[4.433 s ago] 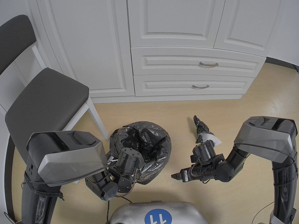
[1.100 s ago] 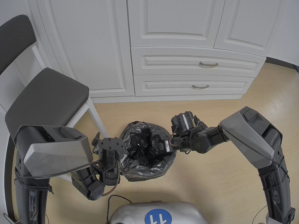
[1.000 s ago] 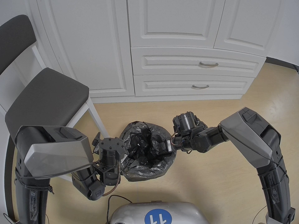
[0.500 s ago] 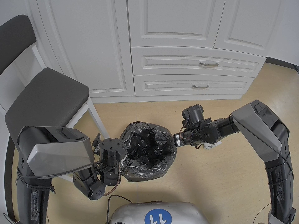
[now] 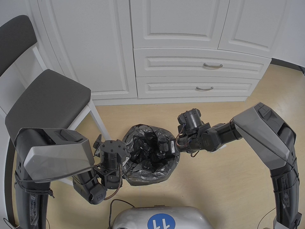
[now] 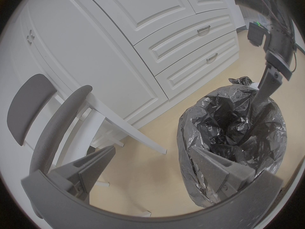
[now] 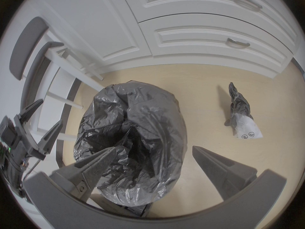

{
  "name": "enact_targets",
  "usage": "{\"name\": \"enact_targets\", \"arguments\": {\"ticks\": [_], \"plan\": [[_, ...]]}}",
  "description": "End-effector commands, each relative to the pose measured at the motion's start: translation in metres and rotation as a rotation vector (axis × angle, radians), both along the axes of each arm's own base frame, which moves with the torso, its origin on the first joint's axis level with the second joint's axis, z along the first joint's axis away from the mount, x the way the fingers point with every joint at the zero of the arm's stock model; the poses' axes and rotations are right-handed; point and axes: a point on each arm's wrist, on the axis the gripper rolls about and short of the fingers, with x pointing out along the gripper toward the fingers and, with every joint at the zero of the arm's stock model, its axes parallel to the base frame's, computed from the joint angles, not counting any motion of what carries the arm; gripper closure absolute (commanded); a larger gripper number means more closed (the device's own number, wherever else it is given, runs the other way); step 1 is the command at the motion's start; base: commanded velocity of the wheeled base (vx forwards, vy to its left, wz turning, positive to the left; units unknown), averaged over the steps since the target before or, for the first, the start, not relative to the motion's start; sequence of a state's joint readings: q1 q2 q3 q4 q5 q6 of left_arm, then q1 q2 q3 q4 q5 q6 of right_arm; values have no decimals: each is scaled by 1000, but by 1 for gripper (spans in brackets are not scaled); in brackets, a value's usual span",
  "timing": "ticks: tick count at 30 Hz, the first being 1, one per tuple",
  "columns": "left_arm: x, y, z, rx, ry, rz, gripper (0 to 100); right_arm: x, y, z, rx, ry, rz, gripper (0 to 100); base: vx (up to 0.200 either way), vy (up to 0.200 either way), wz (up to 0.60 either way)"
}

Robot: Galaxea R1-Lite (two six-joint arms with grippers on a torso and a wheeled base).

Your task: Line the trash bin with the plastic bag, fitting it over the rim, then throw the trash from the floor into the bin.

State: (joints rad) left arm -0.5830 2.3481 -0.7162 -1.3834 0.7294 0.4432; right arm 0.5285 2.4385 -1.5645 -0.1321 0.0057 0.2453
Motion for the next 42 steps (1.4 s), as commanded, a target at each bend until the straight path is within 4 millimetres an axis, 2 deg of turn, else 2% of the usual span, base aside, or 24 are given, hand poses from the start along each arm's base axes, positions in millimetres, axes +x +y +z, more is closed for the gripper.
{"name": "enact_targets", "arguments": {"ticks": [1, 3, 8, 16, 20, 24, 28, 29, 31, 36, 37, 39, 40, 42], "plan": [[0, -2, 1, -4, -6, -5, 0, 11, 24, -35, 47, 24, -22, 0, 0, 0, 0], [0, -2, -1, -2, -1, -5, 0, 21, 27, -46, 58, 16, -74, 0, 0, 0, 0], [1, -1, 0, -5, -4, 1, 0, 33, 12, -42, 62, 3, -114, 0, 0, 0, 0], [1, 0, 2, -6, -8, 3, 0, 46, -26, -10, 56, -8, -177, 0, 0, 0, 0], [1, 0, 4, -8, -11, 3, 0, 50, -40, -5, 44, -4, -197, 0, 0, 0, 0], [1, 0, 7, -14, -17, 3, 0, 49, -38, -4, 50, 0, -187, 0, 0, 0, 0], [1, 1, 9, -17, -22, 4, 0, 40, -33, 6, 73, 6, -152, 0, 0, 0, 0], [0, 1, 11, -20, -26, 4, 0, 30, -26, 14, 86, 15, -116, 0, 0, 0, 0], [0, 1, 11, -20, -26, 4, 0, 22, -20, 17, 92, 22, -90, 0, 0, 0, 0], [-1, -1, 9, -19, -22, -1, 0, 14, -8, 7, 83, 45, -61, 0, 0, 0, 0], [0, -1, 8, -19, -22, -1, 0, 17, -6, -7, 68, 63, -59, 0, 0, 0, 0], [1, -2, 7, -19, -22, -1, 0, 21, -4, -24, 53, 77, -65, 0, 0, 0, 0], [1, -2, 7, -19, -22, -1, 0, 22, -3, -25, 54, 77, -66, 0, 0, 0, 0], [1, -2, 7, -21, -24, -1, 0, 27, 2, -48, 41, 98, -69, 0, 0, 0, 0]]}}
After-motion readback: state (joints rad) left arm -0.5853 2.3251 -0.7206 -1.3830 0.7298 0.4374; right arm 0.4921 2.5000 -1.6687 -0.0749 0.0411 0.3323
